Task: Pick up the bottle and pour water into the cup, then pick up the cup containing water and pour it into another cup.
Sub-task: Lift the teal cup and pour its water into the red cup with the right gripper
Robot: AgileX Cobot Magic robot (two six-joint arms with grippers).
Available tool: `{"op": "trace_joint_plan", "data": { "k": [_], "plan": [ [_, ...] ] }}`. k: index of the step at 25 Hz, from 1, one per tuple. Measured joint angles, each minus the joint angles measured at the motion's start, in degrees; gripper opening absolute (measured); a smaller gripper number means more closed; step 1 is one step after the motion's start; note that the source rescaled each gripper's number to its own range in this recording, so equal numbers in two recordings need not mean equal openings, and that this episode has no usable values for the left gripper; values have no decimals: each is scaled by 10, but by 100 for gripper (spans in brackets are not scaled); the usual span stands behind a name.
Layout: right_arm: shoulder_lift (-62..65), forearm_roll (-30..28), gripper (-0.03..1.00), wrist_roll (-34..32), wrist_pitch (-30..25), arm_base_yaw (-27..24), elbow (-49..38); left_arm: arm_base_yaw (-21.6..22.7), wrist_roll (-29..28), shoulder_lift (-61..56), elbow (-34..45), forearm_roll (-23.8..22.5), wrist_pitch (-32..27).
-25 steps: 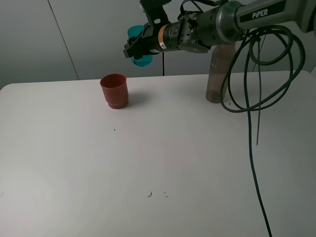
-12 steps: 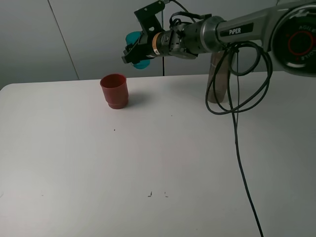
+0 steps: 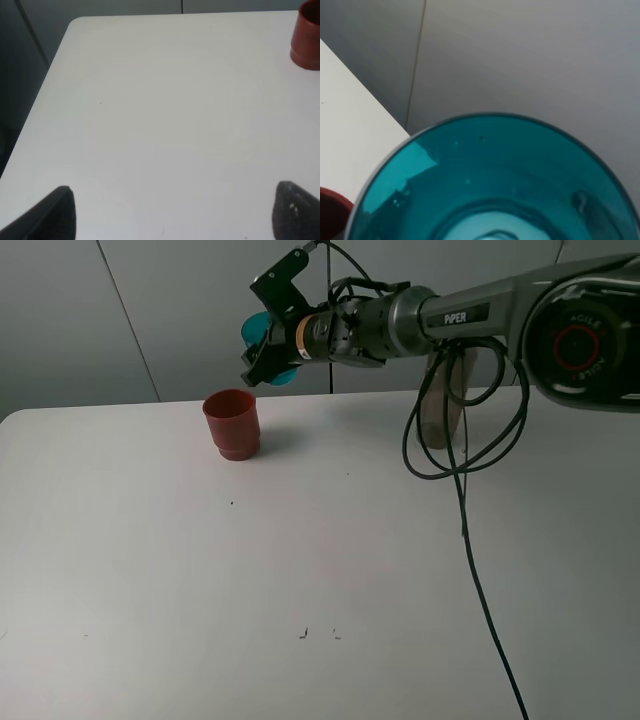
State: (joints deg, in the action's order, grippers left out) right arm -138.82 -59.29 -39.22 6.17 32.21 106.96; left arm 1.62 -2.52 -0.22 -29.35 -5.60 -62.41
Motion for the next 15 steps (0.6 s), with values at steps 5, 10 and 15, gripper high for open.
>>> {"op": "trace_joint_plan", "data": {
  "k": [5,10,15],
  "plan": [
    [-13,-1,5,20,0,2,19,0,0,0,0,0,0],
    [-17,-1,5,51,0,3,23,0,0,0,0,0,0],
    [-18,-1,5,91,0,3,23,0,0,0,0,0,0]
  ]
}}
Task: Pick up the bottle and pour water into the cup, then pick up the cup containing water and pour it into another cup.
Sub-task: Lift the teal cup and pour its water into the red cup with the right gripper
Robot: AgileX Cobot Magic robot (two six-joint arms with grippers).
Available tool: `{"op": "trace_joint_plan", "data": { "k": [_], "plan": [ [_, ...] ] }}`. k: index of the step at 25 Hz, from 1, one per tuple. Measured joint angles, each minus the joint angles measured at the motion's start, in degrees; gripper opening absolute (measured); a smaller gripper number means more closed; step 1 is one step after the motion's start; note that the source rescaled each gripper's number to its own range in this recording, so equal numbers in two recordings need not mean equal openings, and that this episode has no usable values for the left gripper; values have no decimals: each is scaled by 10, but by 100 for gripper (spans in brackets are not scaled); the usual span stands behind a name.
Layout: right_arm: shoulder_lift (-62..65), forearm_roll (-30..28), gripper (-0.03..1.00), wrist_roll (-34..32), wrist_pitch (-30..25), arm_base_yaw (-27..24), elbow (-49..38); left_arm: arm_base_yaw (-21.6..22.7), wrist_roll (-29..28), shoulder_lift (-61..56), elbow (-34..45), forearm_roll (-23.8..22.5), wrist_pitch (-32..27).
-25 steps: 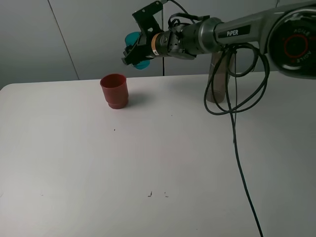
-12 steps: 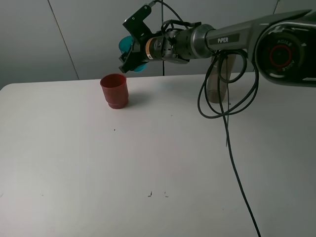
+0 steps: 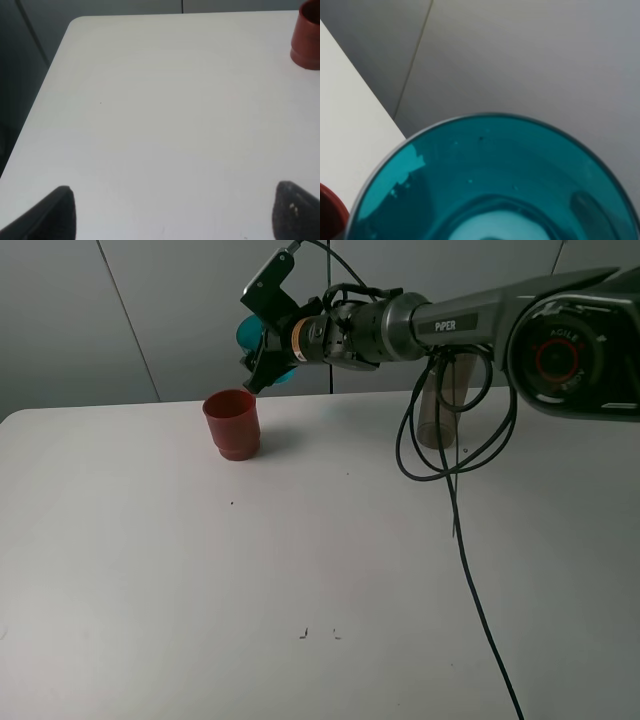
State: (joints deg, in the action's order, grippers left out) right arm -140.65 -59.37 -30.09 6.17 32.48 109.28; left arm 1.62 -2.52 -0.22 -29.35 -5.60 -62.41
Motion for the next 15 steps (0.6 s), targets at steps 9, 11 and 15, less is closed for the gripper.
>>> {"op": "trace_joint_plan", "data": {
  "k": [9,11,15],
  "plan": [
    [-12,1,5,22,0,0,16,0,0,0,0,0,0],
    [-12,2,5,22,1,0,17,0,0,0,0,0,0],
    [-12,2,5,29,1,0,17,0,0,0,0,0,0]
  ]
}}
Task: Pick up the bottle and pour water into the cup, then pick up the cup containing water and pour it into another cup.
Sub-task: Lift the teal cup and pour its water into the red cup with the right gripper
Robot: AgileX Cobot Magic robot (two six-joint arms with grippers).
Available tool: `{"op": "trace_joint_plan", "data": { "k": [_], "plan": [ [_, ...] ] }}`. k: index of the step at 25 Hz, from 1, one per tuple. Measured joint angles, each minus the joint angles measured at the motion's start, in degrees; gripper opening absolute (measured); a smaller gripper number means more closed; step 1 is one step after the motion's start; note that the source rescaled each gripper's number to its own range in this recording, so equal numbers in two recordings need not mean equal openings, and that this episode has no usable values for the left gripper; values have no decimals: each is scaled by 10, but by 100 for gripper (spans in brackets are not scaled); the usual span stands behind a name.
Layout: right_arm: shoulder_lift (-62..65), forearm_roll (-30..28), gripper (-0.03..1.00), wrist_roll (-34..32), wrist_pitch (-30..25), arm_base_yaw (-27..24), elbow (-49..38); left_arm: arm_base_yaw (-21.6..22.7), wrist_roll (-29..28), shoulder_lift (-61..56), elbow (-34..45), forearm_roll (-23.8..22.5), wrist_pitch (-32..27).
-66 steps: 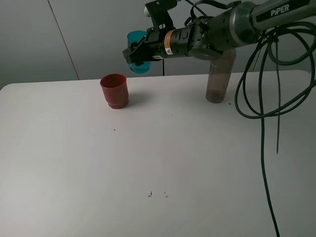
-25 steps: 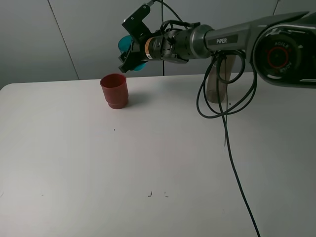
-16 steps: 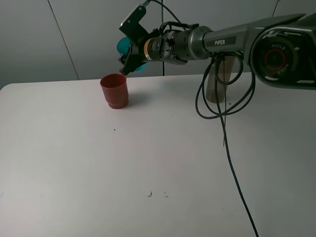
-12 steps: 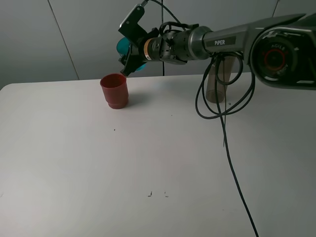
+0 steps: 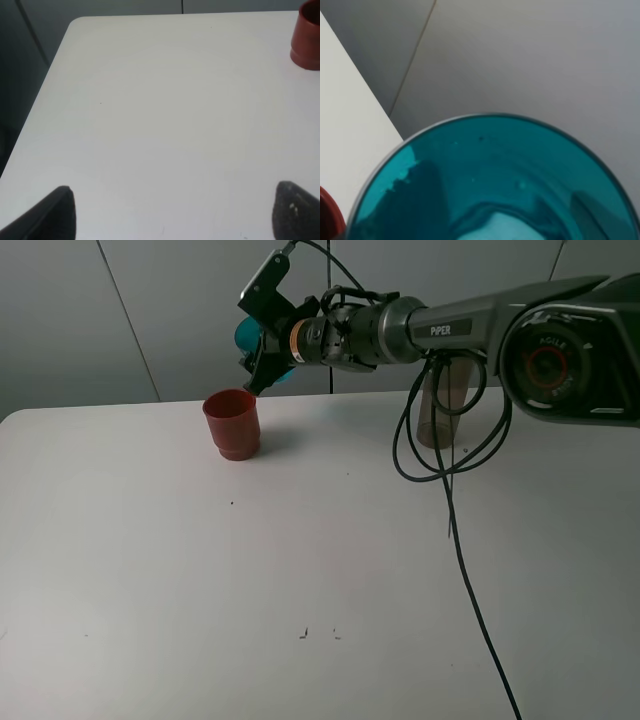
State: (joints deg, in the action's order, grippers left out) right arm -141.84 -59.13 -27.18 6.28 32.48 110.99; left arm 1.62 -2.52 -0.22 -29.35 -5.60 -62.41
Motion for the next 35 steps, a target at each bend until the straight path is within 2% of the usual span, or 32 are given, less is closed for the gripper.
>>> {"op": "trace_joint_plan", "data": {
  "k": [4,15,26,35],
  "plan": [
    [0,0,5,24,0,0,0,0,0,0,0,0,0],
    [0,0,5,158,4,8,7,0,0,0,0,0,0],
    [0,0,5,240,-1,15,33,0,0,0,0,0,0],
    [0,0,5,279,-18,15,33,0,0,0,0,0,0]
  ]
}}
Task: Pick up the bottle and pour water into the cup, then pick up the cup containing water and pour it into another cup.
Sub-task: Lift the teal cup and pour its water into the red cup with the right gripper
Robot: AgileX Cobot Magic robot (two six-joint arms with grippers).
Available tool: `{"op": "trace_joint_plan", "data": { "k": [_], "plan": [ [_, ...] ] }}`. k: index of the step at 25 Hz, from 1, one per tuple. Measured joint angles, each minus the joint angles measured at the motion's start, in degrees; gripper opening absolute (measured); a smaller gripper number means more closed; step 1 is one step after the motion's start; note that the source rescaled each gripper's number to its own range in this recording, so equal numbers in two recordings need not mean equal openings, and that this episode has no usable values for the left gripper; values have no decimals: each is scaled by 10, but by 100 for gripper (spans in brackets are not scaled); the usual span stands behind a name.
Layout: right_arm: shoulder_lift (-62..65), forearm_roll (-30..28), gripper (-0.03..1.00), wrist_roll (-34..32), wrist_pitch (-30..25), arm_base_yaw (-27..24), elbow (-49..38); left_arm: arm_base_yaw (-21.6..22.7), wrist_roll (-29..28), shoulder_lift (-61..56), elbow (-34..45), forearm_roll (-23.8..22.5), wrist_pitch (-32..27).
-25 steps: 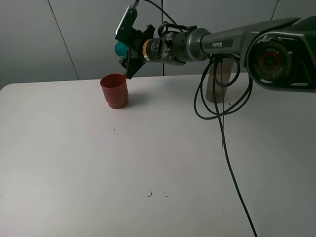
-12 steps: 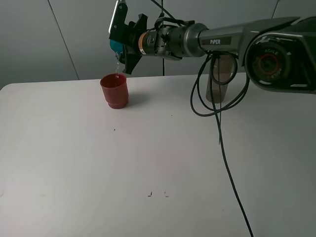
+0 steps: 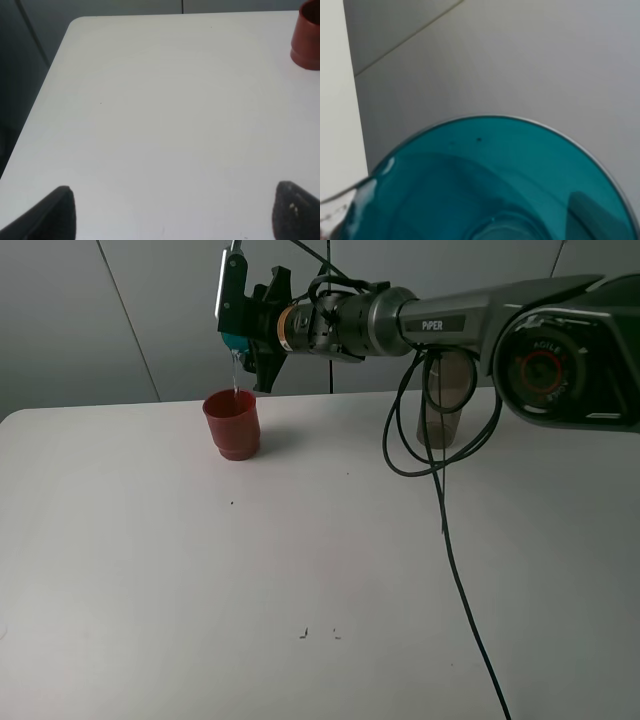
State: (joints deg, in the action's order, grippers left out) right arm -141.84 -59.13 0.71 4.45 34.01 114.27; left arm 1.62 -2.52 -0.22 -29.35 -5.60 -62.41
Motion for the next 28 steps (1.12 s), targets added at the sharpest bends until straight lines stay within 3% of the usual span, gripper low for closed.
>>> {"op": "trace_joint_plan", "data": {
  "k": [28],
  "plan": [
    [0,-2,5,93,-5,5,0,0,0,0,0,0,0]
  ]
}}
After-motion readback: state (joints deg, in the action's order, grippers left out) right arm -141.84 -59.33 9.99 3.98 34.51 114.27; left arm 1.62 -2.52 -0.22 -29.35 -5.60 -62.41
